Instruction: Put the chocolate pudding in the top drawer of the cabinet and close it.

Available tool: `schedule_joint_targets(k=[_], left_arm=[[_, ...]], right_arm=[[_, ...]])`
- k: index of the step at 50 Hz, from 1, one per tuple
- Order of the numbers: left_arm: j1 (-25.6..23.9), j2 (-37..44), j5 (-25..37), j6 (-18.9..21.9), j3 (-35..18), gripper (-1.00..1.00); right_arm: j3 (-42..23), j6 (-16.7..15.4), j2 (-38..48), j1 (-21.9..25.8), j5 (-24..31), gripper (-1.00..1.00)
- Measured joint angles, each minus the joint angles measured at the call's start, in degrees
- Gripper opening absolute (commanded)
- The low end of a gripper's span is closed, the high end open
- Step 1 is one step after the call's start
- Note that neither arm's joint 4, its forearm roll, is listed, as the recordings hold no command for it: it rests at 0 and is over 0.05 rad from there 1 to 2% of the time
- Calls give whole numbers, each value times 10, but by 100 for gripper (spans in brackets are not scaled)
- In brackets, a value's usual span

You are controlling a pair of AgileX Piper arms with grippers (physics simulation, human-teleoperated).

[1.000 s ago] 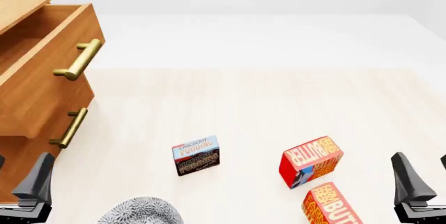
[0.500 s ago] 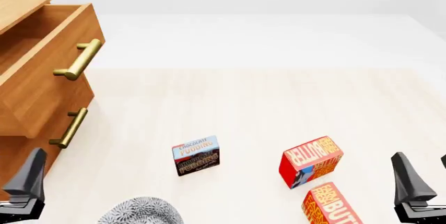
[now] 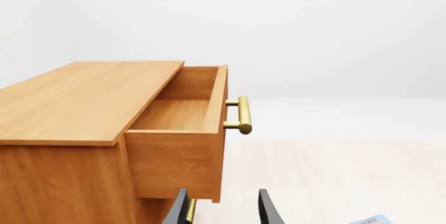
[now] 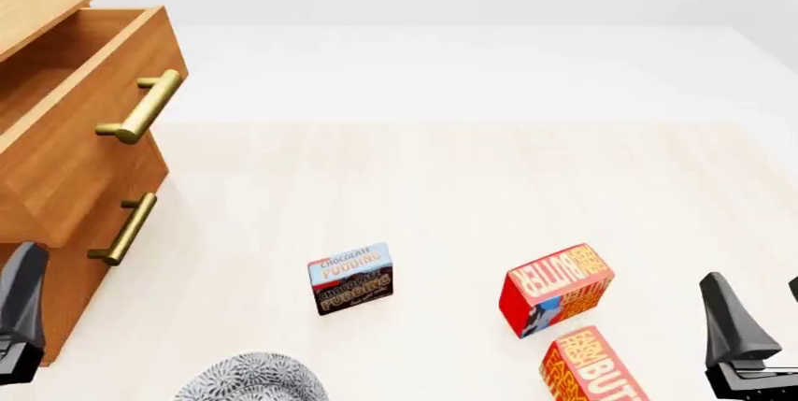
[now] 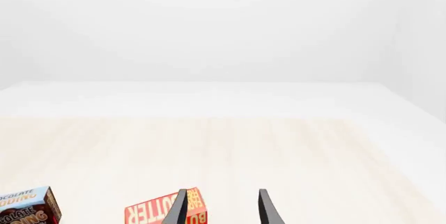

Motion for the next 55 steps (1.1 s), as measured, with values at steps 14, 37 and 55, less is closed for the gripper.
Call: schedule_joint_targets(k=[14, 37, 55], left_arm=[[4, 0, 21, 13, -41, 100], [9, 0, 81, 23, -118, 100], [11, 1, 133, 40, -193, 100]], right_arm=[[0, 0, 1, 0, -1, 100], [0, 0, 1, 0, 0, 100], [-1, 0, 0, 1, 1, 100]])
